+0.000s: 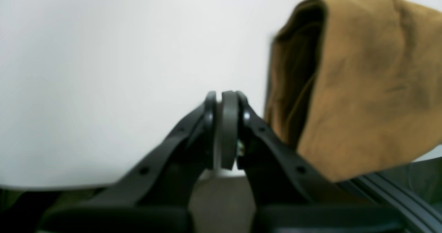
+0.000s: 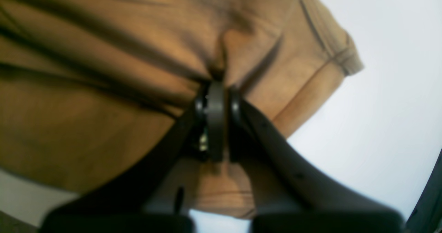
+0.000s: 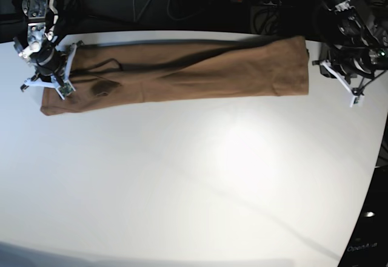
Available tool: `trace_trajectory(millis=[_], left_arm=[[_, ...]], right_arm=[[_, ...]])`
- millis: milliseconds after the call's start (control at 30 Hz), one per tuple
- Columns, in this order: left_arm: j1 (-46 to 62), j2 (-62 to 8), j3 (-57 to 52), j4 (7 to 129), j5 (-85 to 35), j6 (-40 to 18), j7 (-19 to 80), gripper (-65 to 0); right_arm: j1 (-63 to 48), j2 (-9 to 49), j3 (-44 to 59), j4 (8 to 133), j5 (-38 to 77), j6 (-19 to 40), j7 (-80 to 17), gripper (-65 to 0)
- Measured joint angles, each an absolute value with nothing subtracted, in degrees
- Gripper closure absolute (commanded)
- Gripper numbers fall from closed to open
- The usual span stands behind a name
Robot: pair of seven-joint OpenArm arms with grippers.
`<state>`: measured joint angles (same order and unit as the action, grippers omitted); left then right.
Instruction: Fold the T-shirt properly
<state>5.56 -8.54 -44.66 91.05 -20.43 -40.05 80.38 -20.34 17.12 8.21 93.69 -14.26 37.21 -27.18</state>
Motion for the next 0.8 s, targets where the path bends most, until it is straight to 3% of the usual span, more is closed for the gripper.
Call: trace_trajectory(millis=[333, 667, 800], left_arm=[[11.0, -9.15, -44.34, 100.09, -37.95, -40.05, 80.4, -2.8], [11.42, -9.41, -35.75, 96.75, -37.65, -40.05, 80.44, -2.8], [11.14, -8.75, -34.22, 96.73, -31.86, -40.05, 80.47, -2.8]], right_arm=[[-20.34, 17.12, 8.21, 93.69, -14.24, 37.21, -27.18, -0.1], [-20.36, 17.12, 8.21, 93.69, -14.24, 37.23, -27.2, -0.1], [-20.36, 17.12, 8.21, 93.69, -14.24, 37.23, -27.18, -0.1]])
